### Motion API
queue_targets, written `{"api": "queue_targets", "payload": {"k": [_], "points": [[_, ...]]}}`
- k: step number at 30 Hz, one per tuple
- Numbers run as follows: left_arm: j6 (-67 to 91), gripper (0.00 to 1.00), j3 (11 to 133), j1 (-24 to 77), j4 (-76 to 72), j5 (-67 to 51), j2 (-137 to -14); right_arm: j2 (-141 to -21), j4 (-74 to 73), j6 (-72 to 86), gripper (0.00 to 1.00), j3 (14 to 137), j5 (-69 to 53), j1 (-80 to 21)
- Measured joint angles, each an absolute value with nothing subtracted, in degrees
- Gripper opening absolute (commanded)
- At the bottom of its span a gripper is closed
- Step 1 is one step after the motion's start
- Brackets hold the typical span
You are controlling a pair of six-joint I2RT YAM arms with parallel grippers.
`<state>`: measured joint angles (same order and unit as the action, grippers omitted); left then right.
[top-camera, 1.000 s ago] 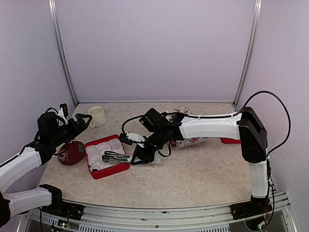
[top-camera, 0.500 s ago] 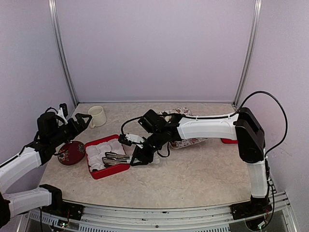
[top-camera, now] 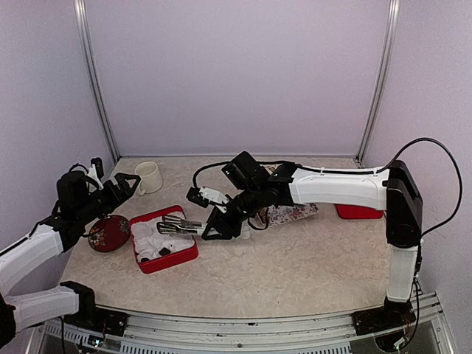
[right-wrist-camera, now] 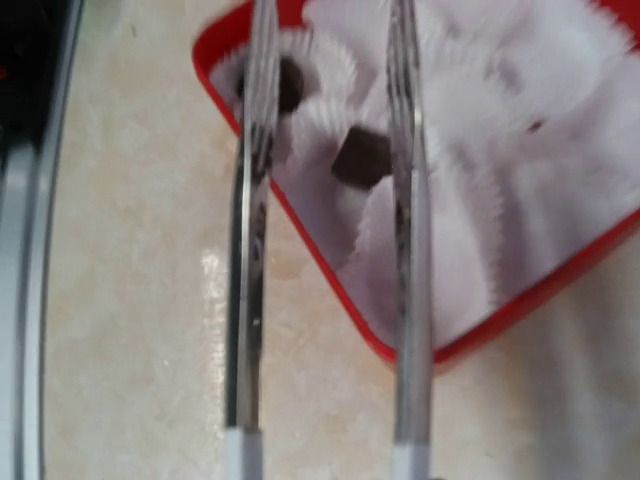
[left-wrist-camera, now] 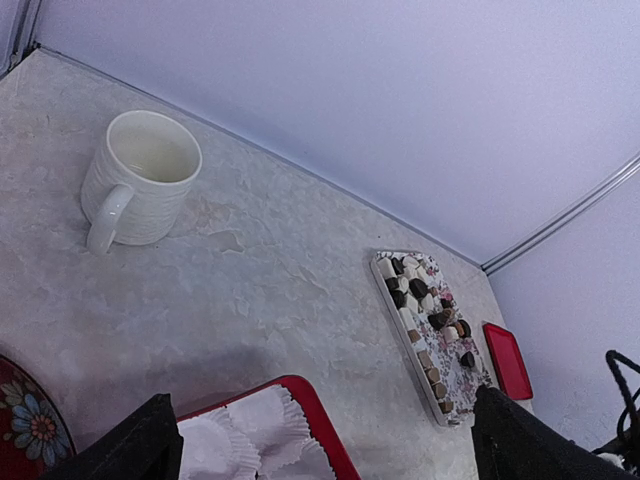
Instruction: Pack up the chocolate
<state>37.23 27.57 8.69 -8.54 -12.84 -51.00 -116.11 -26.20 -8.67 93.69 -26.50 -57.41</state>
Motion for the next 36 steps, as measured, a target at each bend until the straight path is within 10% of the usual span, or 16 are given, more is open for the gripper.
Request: {"api": "queue_targets", "payload": {"k": [36], "points": [[37.45, 0.99, 27.57, 8.69, -10.31, -13.34, -52.21, -82.15, -30.35, 5.41, 0.38, 55.0, -4.64, -24.12]]}}
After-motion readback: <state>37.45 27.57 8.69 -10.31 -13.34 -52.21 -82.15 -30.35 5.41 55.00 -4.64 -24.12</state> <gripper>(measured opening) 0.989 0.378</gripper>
